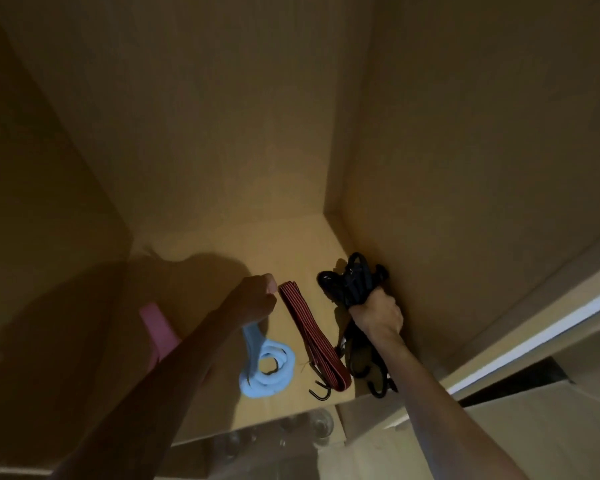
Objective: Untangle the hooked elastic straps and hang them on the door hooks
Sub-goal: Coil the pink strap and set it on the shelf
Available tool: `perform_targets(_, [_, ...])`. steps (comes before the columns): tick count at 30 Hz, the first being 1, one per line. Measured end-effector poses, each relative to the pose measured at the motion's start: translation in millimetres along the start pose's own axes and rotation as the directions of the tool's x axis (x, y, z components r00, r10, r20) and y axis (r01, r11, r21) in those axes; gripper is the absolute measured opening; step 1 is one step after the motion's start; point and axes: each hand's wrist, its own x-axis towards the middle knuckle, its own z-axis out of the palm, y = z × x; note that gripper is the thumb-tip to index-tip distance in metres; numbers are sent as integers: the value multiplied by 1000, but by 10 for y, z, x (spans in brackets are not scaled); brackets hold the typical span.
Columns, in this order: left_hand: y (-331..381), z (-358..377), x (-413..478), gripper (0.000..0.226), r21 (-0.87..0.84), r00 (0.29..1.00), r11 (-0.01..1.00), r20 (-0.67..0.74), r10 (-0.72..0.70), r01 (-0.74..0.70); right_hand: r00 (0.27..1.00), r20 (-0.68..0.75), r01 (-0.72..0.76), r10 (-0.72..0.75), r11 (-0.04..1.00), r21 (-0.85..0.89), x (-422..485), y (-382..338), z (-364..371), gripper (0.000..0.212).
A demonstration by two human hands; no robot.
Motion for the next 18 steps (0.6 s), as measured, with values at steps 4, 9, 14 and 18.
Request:
perform_targets(4, [158, 34, 8, 21, -11, 997, 997, 7, 79, -79, 993, -105, 69, -63, 996, 58, -171, -11, -201, 41])
perform_targets(9, [349, 72, -41, 21, 38, 973, 975, 74, 217, -221, 954, -286, 130, -94, 986, 108, -568, 43, -538, 42])
perform_targets(14, [504, 189, -219, 18, 55, 944, 948, 121, 306, -314, 934, -356, 107, -41, 980, 168, -1077, 333, -686, 44])
perform_targets(18, [623, 380, -471, 26, 71, 910, 918, 185, 372, -389, 940, -334, -2, 70, 980, 199, -1563, 775, -629, 44])
